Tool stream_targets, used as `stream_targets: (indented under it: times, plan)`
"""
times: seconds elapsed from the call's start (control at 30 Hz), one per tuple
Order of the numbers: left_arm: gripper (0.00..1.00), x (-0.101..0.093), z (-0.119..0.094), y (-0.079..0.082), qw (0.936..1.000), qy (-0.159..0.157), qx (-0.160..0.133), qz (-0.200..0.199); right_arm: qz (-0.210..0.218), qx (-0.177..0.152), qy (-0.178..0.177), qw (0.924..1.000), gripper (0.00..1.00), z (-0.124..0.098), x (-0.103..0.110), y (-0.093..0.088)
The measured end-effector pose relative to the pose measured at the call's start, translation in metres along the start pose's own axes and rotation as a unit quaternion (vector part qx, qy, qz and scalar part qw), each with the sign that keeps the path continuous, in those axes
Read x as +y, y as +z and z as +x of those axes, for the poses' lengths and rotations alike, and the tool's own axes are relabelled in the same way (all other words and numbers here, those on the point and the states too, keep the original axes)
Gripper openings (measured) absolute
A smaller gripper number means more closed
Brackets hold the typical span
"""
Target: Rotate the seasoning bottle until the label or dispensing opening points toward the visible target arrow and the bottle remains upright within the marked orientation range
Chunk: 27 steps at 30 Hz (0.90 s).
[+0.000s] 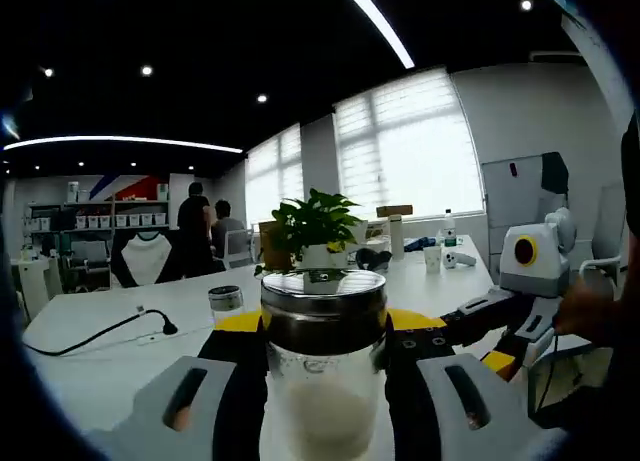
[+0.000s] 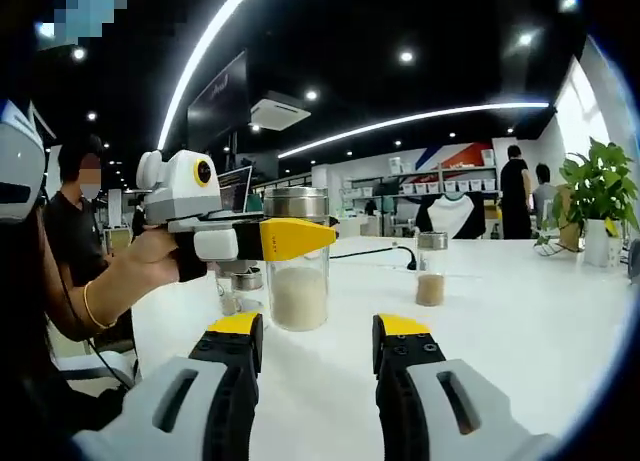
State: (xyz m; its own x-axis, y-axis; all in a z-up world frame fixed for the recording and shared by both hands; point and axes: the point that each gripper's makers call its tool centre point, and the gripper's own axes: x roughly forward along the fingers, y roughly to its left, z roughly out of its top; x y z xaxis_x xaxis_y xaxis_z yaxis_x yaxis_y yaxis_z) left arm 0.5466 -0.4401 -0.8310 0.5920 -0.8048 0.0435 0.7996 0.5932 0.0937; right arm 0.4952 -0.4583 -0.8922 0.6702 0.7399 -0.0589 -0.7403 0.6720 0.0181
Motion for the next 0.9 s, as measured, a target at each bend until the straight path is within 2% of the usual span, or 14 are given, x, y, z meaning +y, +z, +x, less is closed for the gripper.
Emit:
stream_targets:
  times: [0.13,0.43,0.63,0.9]
  plan:
    - [0.46,-0.005,-0.005,0.003,0.9997,-0.022,-0.004,-0.014,-0.002,-0.001,0.017,0.9999,0.42,0.004,0.008,0.001]
    - [0.46,-0.025,-0.017,0.005,0.9968,-0.079,-0.003,0.014,-0.004,-0.009,0.047,0.9988,0.42,0.009,0.020,0.006]
    - [0.46,-0.040,-0.025,0.013,0.9917,-0.127,-0.019,0.002,-0.014,-0.013,0.060,0.9980,0.42,0.009,0.029,0.009]
    - [0.46,-0.057,-0.031,0.014,0.9820,-0.188,-0.017,-0.006,-0.026,-0.019,0.087,0.9957,0.42,0.015,0.041,0.014]
